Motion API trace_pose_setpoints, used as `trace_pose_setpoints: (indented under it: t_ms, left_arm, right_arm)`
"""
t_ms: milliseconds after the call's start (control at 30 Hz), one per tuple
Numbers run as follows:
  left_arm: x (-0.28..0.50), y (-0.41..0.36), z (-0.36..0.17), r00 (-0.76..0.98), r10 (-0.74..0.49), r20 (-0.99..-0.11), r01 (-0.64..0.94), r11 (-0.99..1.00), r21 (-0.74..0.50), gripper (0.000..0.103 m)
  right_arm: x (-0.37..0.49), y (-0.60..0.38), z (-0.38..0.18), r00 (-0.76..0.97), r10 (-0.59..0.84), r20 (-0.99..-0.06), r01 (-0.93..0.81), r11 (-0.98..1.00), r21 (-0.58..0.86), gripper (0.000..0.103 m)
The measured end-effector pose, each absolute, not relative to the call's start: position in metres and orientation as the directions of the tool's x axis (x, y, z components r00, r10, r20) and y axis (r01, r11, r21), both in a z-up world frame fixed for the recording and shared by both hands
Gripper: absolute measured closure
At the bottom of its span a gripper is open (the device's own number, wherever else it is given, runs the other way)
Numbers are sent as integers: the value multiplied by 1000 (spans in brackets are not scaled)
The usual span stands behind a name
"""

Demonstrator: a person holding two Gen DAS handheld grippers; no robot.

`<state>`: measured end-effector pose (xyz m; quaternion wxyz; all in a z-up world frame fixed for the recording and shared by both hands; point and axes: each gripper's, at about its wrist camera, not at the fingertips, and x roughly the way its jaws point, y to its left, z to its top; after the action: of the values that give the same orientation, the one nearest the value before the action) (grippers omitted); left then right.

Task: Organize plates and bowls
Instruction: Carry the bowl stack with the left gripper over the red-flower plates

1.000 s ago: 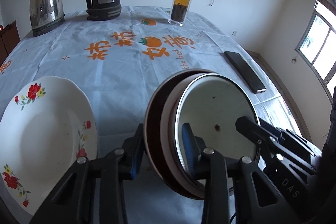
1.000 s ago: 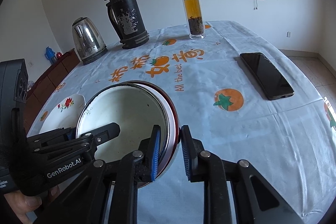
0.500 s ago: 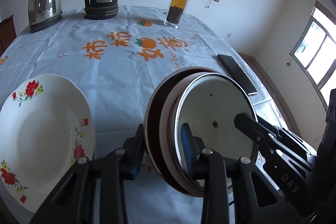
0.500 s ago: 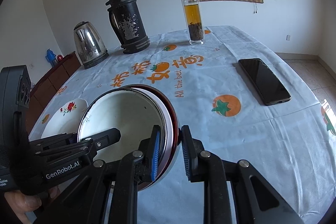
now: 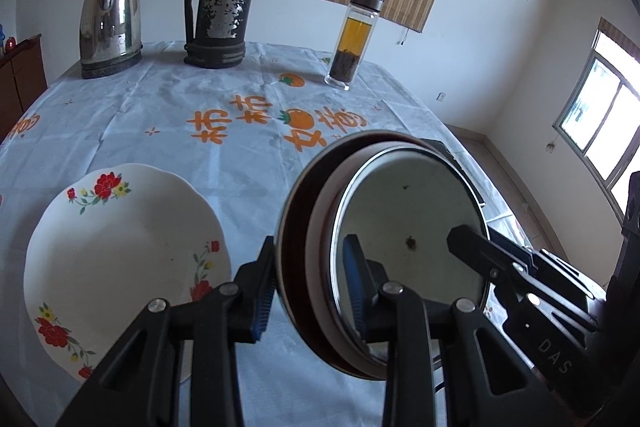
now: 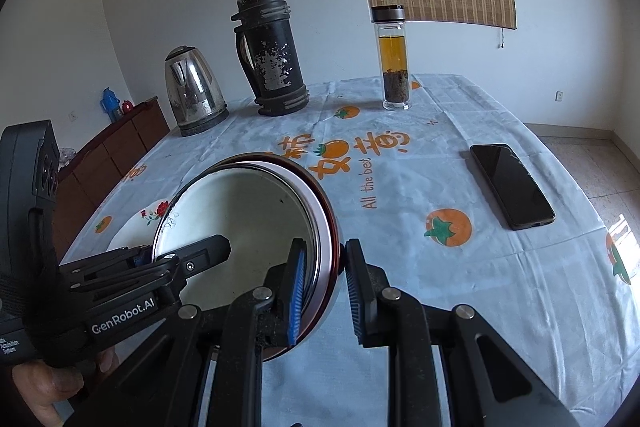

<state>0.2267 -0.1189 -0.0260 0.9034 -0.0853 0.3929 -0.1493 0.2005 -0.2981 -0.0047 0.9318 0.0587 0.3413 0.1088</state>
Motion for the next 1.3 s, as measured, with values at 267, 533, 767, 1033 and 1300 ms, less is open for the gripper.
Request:
trace_pose_setpoints:
  t_ms: [267,533,767,1033,1300]
  left_arm:
    - [217,-90,-17,674,-310,-671,166,948,-272,74]
    - [211,-61,-15,690,-280,-667,132,955,-264,73]
    - [207,-43,-12,706,-245,-664,105,964,-245,73]
    - [203,-25,-8,717,-202,-667,78,974,-211,73]
    - [204,-9,-6,707,-175,-685,60,980,-188,73]
  right_arm:
    - [198,-272,7,740,275,-614,-219,961,166,82]
    - [198,-244,10,730,311,-608,-268,949,164,82]
    - [200,-223,12,719,336,-608,-301,940,163,82]
    - [203,-202,15,704,365,-610,-336,927,167,82]
    - [205,-183,18,684,383,-621,-364,917,165,82]
